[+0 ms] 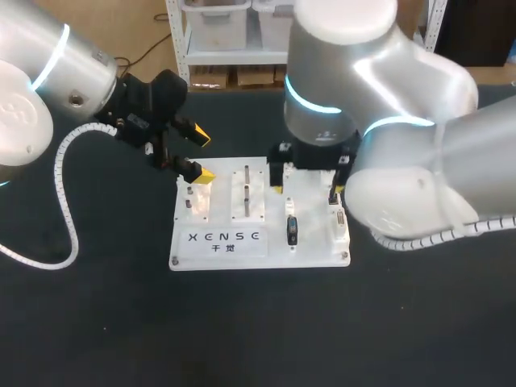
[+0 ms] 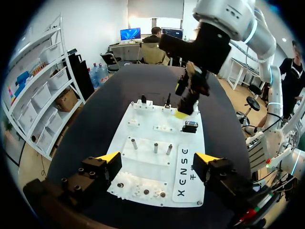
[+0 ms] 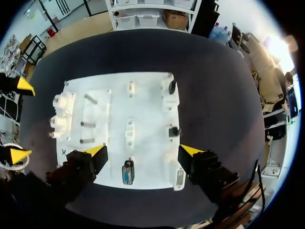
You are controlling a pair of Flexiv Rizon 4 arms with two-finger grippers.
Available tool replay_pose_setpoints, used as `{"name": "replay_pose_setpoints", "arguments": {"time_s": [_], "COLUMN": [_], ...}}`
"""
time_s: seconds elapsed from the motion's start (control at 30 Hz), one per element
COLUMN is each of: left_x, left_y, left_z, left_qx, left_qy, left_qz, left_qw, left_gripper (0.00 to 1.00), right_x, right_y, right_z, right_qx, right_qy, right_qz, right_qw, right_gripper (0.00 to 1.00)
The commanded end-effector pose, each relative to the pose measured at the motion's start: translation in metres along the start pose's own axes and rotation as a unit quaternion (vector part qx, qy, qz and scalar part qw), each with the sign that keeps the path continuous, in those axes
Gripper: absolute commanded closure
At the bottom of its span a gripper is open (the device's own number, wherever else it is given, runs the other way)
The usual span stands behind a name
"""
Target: Insert the USB connector, Ethernet cable, and multi-pin plug into their matching sockets one by one.
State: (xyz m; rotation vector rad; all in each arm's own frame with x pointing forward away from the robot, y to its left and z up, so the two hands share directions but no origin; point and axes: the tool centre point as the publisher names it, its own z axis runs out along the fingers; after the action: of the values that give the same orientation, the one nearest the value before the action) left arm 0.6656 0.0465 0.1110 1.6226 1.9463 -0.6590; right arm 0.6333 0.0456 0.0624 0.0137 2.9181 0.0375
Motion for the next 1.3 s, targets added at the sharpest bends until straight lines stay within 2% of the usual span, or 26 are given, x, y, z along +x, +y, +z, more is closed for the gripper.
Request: {"name": "replay_pose_setpoints", "arguments": {"time_s": [0.03, 0.2, 0.6, 0.67, 0.7, 1.0, 1.23, 1.3], "left_x": [0.001, 0.001, 0.001, 0.001, 0.001, 0.001, 0.001, 0.001], "left_y": [-0.001, -0.001, -0.001, -0.001, -0.001, -0.001, -0.001, -0.001], "left_z": [0.000, 0.000, 0.000, 0.000, 0.000, 0.000, 0.000, 0.000], "left_qx": [0.000, 0.000, 0.000, 0.000, 0.000, 0.000, 0.000, 0.000], "left_qy": [-0.002, -0.002, -0.002, -0.002, -0.002, -0.002, -0.002, -0.002], "left_qz": [0.001, 0.001, 0.001, 0.001, 0.001, 0.001, 0.001, 0.001], "left_qw": [1.000, 1.000, 1.000, 1.000, 1.000, 1.000, 1.000, 1.000], "left_gripper": [0.00, 0.00, 0.00, 0.00, 0.00, 0.00, 0.00, 0.00], "right_x": [0.016, 0.032, 0.046, 0.047, 0.048, 0.051, 0.051, 0.051], "right_y": [0.011, 0.018, 0.021, 0.021, 0.021, 0.021, 0.021, 0.021], "right_z": [0.004, 0.012, 0.027, 0.029, 0.030, 0.041, 0.043, 0.043], "right_qx": [0.002, 0.003, -0.001, -0.002, -0.002, 0.002, 0.003, 0.003], "right_qy": [0.010, 0.023, 0.047, 0.051, 0.052, 0.064, 0.066, 0.065], "right_qz": [-0.002, -0.007, 0.006, 0.010, 0.012, 0.025, 0.025, 0.023], "right_qw": [1.000, 1.000, 0.999, 0.999, 0.999, 0.998, 0.998, 0.998], "right_gripper": [0.00, 0.00, 0.00, 0.49, 0.53, 0.54, 0.62, 0.72]}}
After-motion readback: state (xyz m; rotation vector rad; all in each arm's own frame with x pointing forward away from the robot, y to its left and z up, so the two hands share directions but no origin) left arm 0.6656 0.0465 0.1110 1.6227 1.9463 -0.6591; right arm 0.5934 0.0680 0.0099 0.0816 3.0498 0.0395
